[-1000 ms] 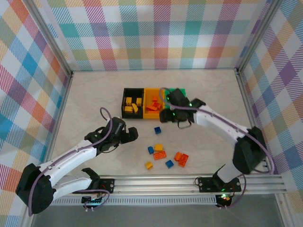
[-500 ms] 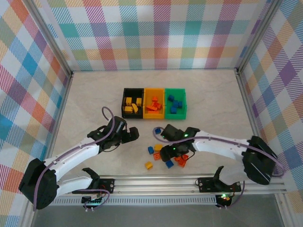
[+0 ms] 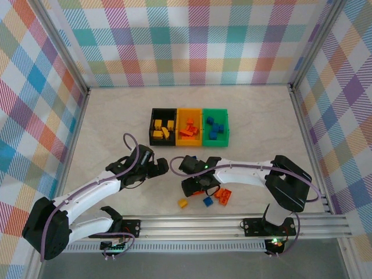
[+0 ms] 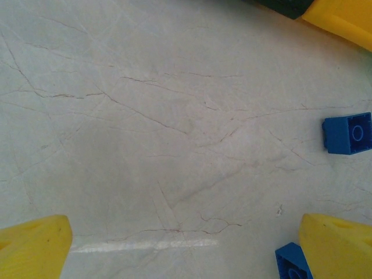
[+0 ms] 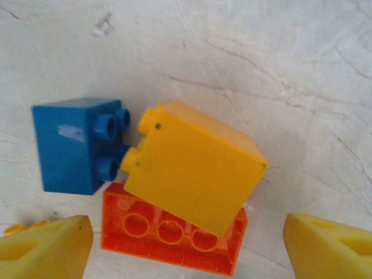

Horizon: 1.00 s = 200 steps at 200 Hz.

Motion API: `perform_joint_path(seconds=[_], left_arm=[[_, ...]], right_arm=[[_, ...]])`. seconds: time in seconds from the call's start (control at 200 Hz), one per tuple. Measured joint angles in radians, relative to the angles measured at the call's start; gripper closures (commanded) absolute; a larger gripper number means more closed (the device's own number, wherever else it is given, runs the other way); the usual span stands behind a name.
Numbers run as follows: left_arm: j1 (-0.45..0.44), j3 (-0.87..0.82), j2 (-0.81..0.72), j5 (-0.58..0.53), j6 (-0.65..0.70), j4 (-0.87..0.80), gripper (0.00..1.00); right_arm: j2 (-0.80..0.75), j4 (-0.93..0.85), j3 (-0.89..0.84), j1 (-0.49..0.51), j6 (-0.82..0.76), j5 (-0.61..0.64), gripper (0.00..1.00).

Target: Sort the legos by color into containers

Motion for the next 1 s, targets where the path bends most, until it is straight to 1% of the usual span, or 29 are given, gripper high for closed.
perform_joint_path(seconds=[0.315,0.455,0.75,0.905,1.0], left_arm=[[0.006,-0.002,-0.006,-0.001,0.0,0.0,0.0],[0.011,-0.01,-0.007,-0.001,0.0,0.0,0.0],[0.017,-0.014,-0.008,-0.001,0.0,0.0,0.0],[0.017,-0.014,-0.008,0.0,0.0,0.0,0.0],[0.017,-0.014,-0.008,-0.001,0.0,0.0,0.0]], right_arm=[[0.079,-0.008,0.015,0.009,0.001,-0.006,0.12],[0.09,-0.025,0.028,0.015,0.002,0.008,0.18],[0.074,-0.022,0.011,0.014,0.001,0.026,0.35],[0.041,-0.004,-0.021,0.005,0.002,0.017,0.36],[-0.009,-0.011,-0.045,-0.011,0.001,0.011,0.36]])
